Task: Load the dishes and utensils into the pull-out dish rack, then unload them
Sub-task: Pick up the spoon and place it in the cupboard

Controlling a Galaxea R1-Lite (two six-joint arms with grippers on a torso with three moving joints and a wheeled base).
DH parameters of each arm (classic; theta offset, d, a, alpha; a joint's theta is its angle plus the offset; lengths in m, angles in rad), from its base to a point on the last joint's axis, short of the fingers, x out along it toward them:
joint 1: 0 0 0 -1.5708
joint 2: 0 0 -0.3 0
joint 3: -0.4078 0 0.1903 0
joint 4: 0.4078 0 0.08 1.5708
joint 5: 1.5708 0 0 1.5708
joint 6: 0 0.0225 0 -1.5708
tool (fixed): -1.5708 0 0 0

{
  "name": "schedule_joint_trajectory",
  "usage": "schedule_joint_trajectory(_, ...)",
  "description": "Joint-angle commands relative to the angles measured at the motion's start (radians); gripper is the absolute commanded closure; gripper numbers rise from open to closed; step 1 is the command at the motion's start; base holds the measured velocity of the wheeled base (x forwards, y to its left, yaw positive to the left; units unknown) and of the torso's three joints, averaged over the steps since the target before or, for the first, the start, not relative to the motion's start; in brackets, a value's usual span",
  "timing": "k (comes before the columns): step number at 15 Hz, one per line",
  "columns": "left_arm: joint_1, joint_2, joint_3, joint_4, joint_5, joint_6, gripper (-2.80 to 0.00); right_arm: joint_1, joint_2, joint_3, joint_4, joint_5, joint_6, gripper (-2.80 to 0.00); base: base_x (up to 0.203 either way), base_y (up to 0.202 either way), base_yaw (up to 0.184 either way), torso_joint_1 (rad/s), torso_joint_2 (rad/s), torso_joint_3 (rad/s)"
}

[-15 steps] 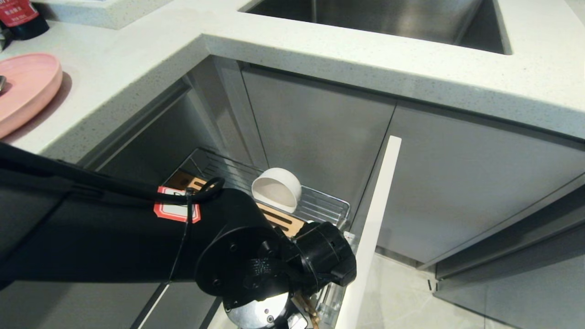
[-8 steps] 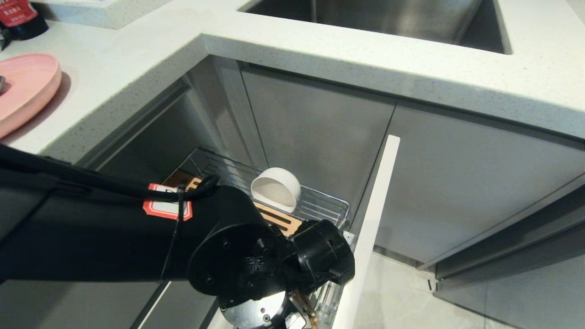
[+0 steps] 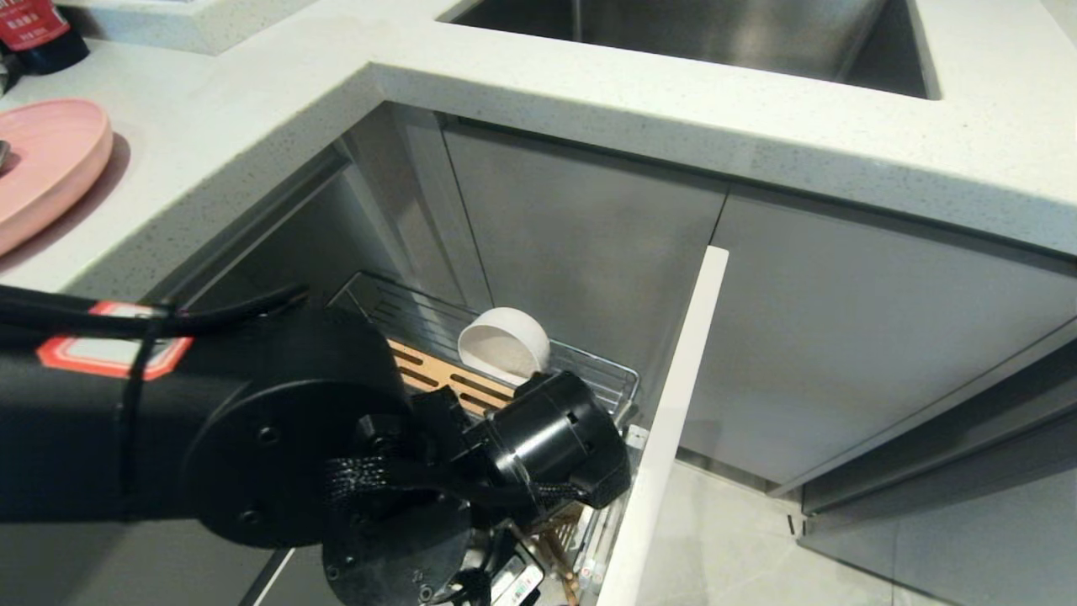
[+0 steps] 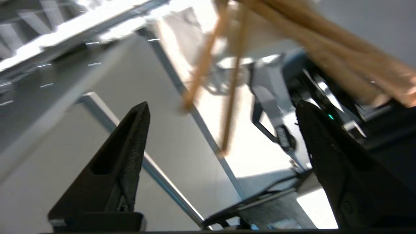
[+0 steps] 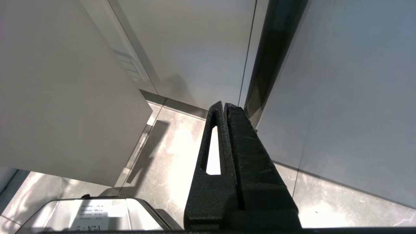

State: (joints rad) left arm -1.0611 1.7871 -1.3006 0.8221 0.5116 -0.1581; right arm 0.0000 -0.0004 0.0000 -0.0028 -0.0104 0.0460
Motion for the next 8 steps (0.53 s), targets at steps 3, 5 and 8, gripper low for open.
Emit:
schedule_joint_trajectory(3, 0.000, -0.100, 0.012, 0.004, 0.072, -0.005, -2.80, 0.000, 0.000, 0.000, 0.000, 0.000, 0.000, 0.00, 0.000, 0.000, 0.000, 0.000, 0.00, 0.000)
schedule_joint_trajectory(5, -0.001, -0.139, 0.013, 0.003, 0.116, -0.012, -2.80, 0.000, 0.000, 0.000, 0.000, 0.000, 0.000, 0.00, 0.000, 0.000, 0.000, 0.000, 0.00, 0.000)
schedule_joint_trajectory(8, -0.001, -0.202, 0.016, 0.002, 0.183, -0.029, 0.00, 0.000, 0.000, 0.000, 0.000, 0.000, 0.000, 0.00, 0.000, 0.000, 0.000, 0.000, 0.00, 0.000)
